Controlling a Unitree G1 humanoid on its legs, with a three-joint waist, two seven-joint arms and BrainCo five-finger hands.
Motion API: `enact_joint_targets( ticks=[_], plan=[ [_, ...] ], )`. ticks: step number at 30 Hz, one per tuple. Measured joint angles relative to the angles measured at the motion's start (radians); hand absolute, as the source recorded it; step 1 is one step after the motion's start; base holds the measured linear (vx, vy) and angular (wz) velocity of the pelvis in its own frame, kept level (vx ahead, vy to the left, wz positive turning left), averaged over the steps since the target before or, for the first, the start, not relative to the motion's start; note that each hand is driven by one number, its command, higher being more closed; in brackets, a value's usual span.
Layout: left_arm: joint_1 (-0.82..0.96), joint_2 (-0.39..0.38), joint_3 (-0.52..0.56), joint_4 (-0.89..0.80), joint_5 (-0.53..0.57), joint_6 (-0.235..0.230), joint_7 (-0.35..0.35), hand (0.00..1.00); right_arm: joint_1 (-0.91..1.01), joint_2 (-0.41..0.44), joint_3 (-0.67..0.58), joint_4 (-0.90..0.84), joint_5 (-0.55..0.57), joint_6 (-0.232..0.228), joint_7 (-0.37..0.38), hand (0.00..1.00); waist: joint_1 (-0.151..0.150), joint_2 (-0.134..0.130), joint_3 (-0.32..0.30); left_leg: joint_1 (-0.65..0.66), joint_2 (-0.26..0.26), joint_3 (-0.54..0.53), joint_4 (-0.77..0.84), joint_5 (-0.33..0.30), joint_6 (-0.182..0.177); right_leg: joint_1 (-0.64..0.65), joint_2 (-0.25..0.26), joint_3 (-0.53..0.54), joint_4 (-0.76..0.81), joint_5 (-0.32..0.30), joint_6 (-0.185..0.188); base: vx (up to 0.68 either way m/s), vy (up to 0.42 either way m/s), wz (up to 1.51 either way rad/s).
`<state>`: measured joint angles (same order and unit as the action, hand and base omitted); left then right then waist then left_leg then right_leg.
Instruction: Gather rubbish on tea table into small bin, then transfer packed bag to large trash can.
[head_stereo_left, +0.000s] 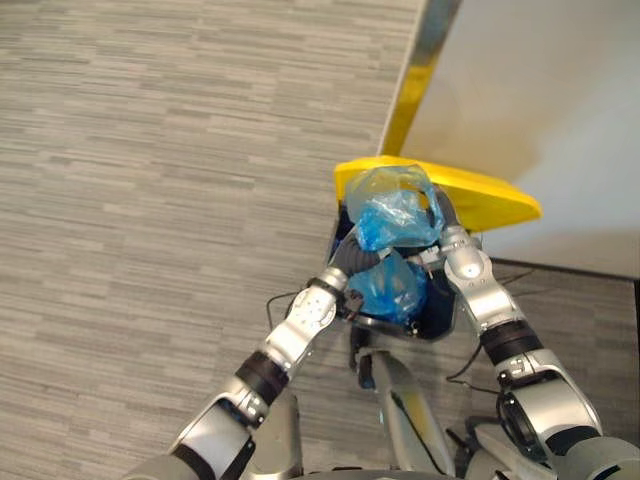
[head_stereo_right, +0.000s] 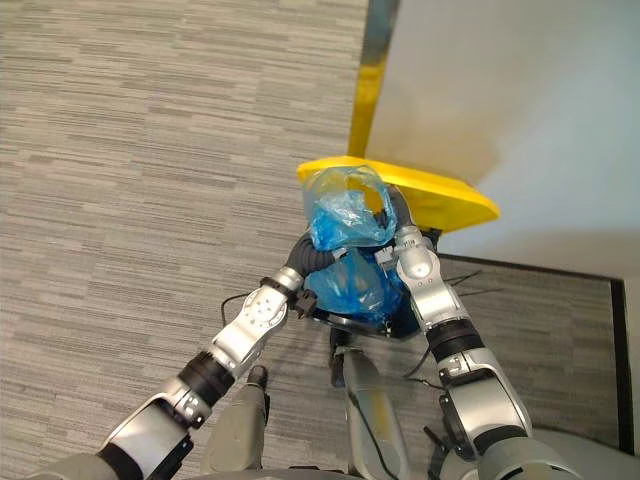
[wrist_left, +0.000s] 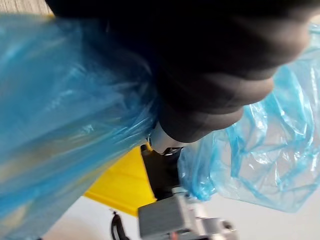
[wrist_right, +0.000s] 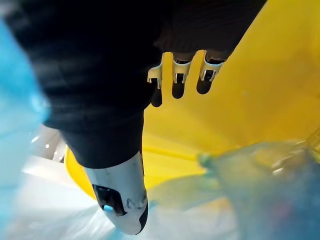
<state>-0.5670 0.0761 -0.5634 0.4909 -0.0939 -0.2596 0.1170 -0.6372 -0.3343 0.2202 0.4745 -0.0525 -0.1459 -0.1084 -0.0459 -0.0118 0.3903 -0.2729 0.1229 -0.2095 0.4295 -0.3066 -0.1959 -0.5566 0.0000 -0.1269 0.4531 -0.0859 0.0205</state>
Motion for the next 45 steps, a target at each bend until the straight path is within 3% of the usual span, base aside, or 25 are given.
enact_joint_targets(
  ticks=[6,7,16,24,29,34,39,42,45],
  plan=[
    [-0.147,-0.044,-0.013,0.233,0.114,0.005,0.021,1.0,-0.043,-0.005,0.03,-0.058,0.0,0.0,-0.003,0.0,-0.024,-0.023,0.039,-0.035,0.013,0.05,0.031,-0.017,0.004,-0.054,0.022,0.038,0.013,0.006,0.0,-0.01,-0.019,-0.22],
    [-0.171,-0.052,-0.004,0.281,0.15,0.016,0.024,0.0,-0.066,-0.007,0.03,-0.061,0.0,-0.002,-0.004,0.0,-0.027,-0.024,0.04,-0.047,0.017,0.071,0.05,-0.022,0.004,-0.077,0.028,0.047,0.014,0.011,-0.009,0.03,-0.026,-0.34],
    [-0.218,-0.109,0.221,0.389,0.331,0.094,0.107,0.0,-0.14,-0.003,0.028,-0.115,0.0,-0.003,-0.024,0.0,-0.029,-0.039,0.087,-0.119,0.052,0.19,0.15,-0.079,0.025,-0.146,0.058,0.107,0.037,0.036,-0.028,0.03,0.033,-0.27],
    [-0.197,-0.118,0.318,0.393,0.396,0.14,0.107,0.0,-0.095,0.034,0.022,-0.182,0.0,-0.005,-0.025,0.0,-0.024,-0.039,0.087,-0.119,0.05,0.215,0.159,-0.08,0.028,-0.144,0.029,0.104,0.058,0.033,-0.024,0.01,0.019,0.07],
    [-0.137,-0.111,0.307,0.391,0.411,0.154,0.107,0.0,0.019,0.034,0.011,-0.195,-0.004,-0.007,-0.022,0.0,-0.023,-0.039,0.087,-0.089,0.031,0.209,0.146,-0.073,0.023,-0.109,-0.001,0.098,0.065,0.026,-0.014,0.0,0.023,0.16],
    [-0.004,-0.013,0.222,0.276,0.416,0.142,0.073,0.0,0.218,0.034,-0.07,-0.234,-0.02,-0.014,0.005,0.0,-0.026,-0.042,0.085,-0.011,0.018,0.174,0.096,-0.051,0.015,-0.016,-0.024,0.064,0.031,0.02,-0.004,0.02,0.011,0.25],
    [0.198,0.092,0.247,0.166,0.361,0.106,0.012,0.0,0.406,0.052,-0.13,-0.224,-0.033,-0.023,0.049,0.0,-0.023,-0.046,0.065,0.051,0.013,0.165,0.094,-0.047,0.021,0.077,-0.037,0.041,-0.009,0.029,0.007,0.01,0.037,0.14],
    [0.348,0.149,0.304,0.14,0.305,0.094,-0.035,0.0,0.501,0.084,-0.122,-0.189,-0.039,-0.023,0.095,0.0,-0.018,-0.057,0.01,0.09,-0.017,0.19,0.062,-0.021,0.07,0.127,-0.043,0.071,-0.085,0.078,0.035,-0.03,0.128,-0.16],
    [0.457,0.193,0.362,0.136,0.283,0.093,-0.081,0.0,0.526,0.076,-0.121,-0.116,-0.118,-0.022,0.132,0.0,0.004,-0.061,-0.023,0.11,-0.042,0.253,0.079,-0.017,0.116,0.16,-0.056,0.121,-0.16,0.147,0.055,-0.12,0.156,-0.41]
  ],
)
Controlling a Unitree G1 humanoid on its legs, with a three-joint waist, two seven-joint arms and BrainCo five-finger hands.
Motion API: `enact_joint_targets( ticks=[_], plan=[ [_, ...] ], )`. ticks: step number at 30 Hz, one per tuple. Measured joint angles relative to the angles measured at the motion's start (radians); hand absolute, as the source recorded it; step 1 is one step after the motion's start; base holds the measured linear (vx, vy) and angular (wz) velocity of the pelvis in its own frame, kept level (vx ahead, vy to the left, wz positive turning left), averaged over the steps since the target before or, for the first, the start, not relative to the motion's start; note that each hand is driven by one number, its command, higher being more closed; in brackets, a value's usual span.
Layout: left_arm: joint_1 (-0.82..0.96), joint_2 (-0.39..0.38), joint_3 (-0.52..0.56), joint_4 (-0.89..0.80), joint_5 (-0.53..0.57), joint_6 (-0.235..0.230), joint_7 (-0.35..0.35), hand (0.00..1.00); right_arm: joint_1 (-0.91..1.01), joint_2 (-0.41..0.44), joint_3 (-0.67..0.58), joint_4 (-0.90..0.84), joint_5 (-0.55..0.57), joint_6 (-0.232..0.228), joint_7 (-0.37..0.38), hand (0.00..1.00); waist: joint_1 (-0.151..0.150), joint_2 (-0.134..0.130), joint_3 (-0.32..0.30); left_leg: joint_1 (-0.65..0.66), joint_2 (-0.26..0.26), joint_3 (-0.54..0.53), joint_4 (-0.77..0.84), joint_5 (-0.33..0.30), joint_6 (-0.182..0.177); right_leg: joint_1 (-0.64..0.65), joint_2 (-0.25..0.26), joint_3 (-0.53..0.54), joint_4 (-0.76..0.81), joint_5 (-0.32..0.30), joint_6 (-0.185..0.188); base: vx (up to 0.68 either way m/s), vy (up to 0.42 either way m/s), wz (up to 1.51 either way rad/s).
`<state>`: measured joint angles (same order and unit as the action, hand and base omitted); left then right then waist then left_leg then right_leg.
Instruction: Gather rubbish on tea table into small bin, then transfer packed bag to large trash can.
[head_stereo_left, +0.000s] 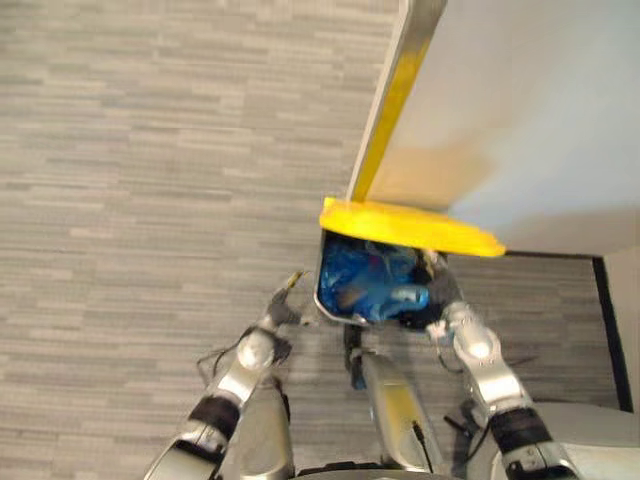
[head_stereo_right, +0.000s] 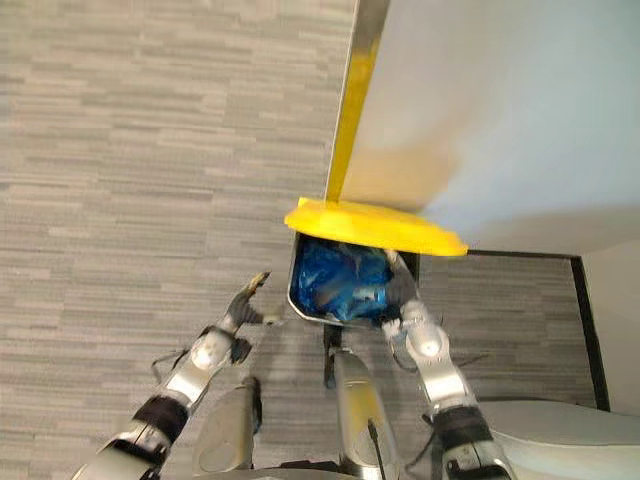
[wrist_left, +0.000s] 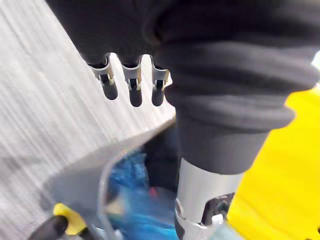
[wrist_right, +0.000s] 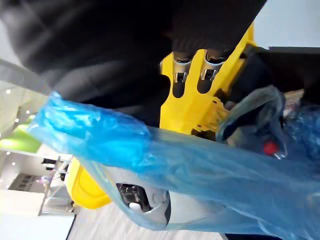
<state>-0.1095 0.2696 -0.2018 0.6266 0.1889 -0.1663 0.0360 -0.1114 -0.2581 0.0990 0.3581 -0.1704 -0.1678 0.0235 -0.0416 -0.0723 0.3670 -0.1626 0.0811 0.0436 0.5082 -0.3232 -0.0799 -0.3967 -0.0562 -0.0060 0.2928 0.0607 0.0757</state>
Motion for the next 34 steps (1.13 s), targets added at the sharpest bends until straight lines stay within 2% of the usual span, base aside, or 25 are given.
enact_joint_targets(
  ticks=[1,2,3,4,6,7,8,9,10,12,13,18,25,29,33,34],
  plan=[
    [0.018,0.006,0.012,-0.003,-0.011,0.0,-0.009,0.0,-0.005,-0.004,0.004,0.016,-0.012,0.0,0.004,0.0,0.003,0.001,-0.002,0.003,0.009,0.012,0.0,0.004,0.015,0.012,-0.001,0.005,-0.022,0.005,0.011,-0.21,0.109,-0.52],
    [0.056,0.01,0.033,-0.022,-0.04,0.0,-0.02,0.0,-0.01,-0.019,0.029,0.051,-0.043,0.003,0.013,0.0,0.005,0.0,-0.004,0.002,0.014,0.041,-0.004,0.019,0.042,-0.012,-0.025,-0.024,0.041,-0.023,-0.011,-0.24,0.059,-0.38],
    [0.09,0.02,0.054,-0.03,-0.068,0.0,-0.033,0.0,-0.011,-0.03,0.047,0.082,-0.079,0.004,0.027,0.0,0.005,0.006,-0.006,0.003,0.022,0.054,-0.008,0.028,0.046,-0.044,-0.044,-0.053,0.207,-0.065,-0.067,-0.24,0.064,-0.33],
    [0.103,0.026,0.063,-0.03,-0.085,0.0,-0.039,0.0,-0.01,-0.032,0.053,0.101,-0.107,0.005,0.032,0.0,0.005,0.008,-0.008,0.007,0.027,0.056,-0.017,0.036,0.046,-0.047,-0.052,-0.062,0.288,-0.092,-0.072,-0.19,0.022,-0.23],
    [0.152,0.036,0.094,-0.032,-0.112,0.001,-0.056,0.0,-0.006,-0.037,0.072,0.173,-0.207,0.016,0.055,0.0,0.008,0.018,-0.029,0.007,0.057,0.058,-0.055,0.056,0.036,-0.009,-0.075,-0.078,0.512,-0.186,-0.077,-0.12,-0.046,-0.22],
    [0.165,0.038,0.101,-0.038,-0.116,0.001,-0.057,0.0,-0.001,-0.037,0.073,0.183,-0.238,0.021,0.061,0.0,0.008,0.021,-0.04,-0.001,0.062,0.055,-0.063,0.061,0.029,0.015,-0.084,-0.078,0.531,-0.205,-0.07,-0.07,-0.124,-0.25],
    [0.188,0.037,0.116,-0.054,-0.118,0.002,-0.058,0.0,0.018,-0.041,0.072,0.189,-0.292,0.025,0.067,0.0,0.017,0.015,-0.064,-0.013,0.062,0.053,-0.083,0.071,0.012,0.082,-0.095,-0.071,0.484,-0.259,-0.022,-0.05,-0.131,-0.17],
    [0.196,0.034,0.13,-0.067,-0.118,0.002,-0.058,0.0,0.03,-0.045,0.072,0.189,-0.344,0.028,0.07,0.0,0.02,0.012,-0.072,-0.018,0.058,0.041,-0.106,0.083,-0.006,0.127,-0.087,-0.082,0.367,-0.307,0.015,-0.02,-0.233,-0.23],
    [0.201,-0.004,0.156,-0.071,-0.118,0.002,-0.058,0.0,0.039,-0.047,0.064,0.202,-0.428,0.044,0.064,0.0,0.029,0.018,-0.109,-0.03,0.05,0.038,-0.172,0.128,-0.021,0.174,-0.068,-0.109,0.185,-0.341,-0.005,0.02,-0.207,-0.18],
    [0.201,-0.047,0.168,-0.069,-0.117,0.002,-0.058,0.0,0.033,-0.05,0.051,0.225,-0.48,0.062,0.058,0.0,0.026,0.05,-0.132,-0.028,0.065,0.016,-0.243,0.179,-0.029,0.179,-0.035,-0.125,0.107,-0.292,-0.022,0.08,-0.178,-0.12],
    [0.199,-0.066,0.168,-0.072,-0.117,0.002,-0.058,0.0,0.044,-0.039,0.02,0.227,-0.524,0.071,0.047,0.0,0.024,0.063,-0.145,0.001,0.079,0.011,-0.31,0.215,-0.046,0.205,-0.014,-0.129,0.054,-0.267,-0.032,0.08,-0.119,-0.02],
    [0.207,-0.073,0.168,-0.066,-0.116,0.003,-0.057,0.0,0.058,0.005,-0.051,0.225,-0.593,0.107,-0.008,0.0,0.025,0.063,-0.184,0.04,0.09,0.012,-0.372,0.238,-0.053,0.249,0.003,-0.136,-0.013,-0.249,-0.031,0.07,-0.04,0.02],
    [0.21,-0.089,0.167,-0.029,-0.085,0.004,-0.032,0.0,0.053,0.065,-0.106,0.273,-0.62,0.171,-0.083,0.0,0.028,0.063,-0.196,0.071,0.051,-0.005,-0.418,0.27,-0.033,0.342,-0.02,-0.173,-0.14,-0.195,-0.011,0.06,0.054,0.18],
    [0.217,-0.089,0.176,-0.028,-0.082,0.004,-0.028,0.0,0.061,0.096,-0.212,0.277,-0.528,0.173,-0.107,0.0,0.029,0.059,-0.199,0.085,0.041,-0.015,-0.455,0.313,-0.021,0.378,-0.022,-0.184,-0.193,-0.152,-0.015,0.01,0.031,0.21],
    [0.248,-0.088,0.237,-0.028,-0.101,0.004,-0.028,0.0,0.103,0.096,-0.325,0.243,-0.307,0.149,-0.117,0.0,0.024,0.058,-0.201,0.11,0.039,-0.013,-0.481,0.32,-0.021,0.392,-0.022,-0.182,-0.198,-0.149,-0.015,-0.04,0.006,0.0],
    [0.252,-0.088,0.245,-0.028,-0.102,0.004,-0.028,0.0,0.116,0.096,-0.337,0.243,-0.281,0.144,-0.117,0.0,0.024,0.058,-0.203,0.116,0.04,-0.012,-0.486,0.32,-0.021,0.395,-0.022,-0.18,-0.199,-0.149,-0.015,0.0,0.0,0.0]
  ],
)
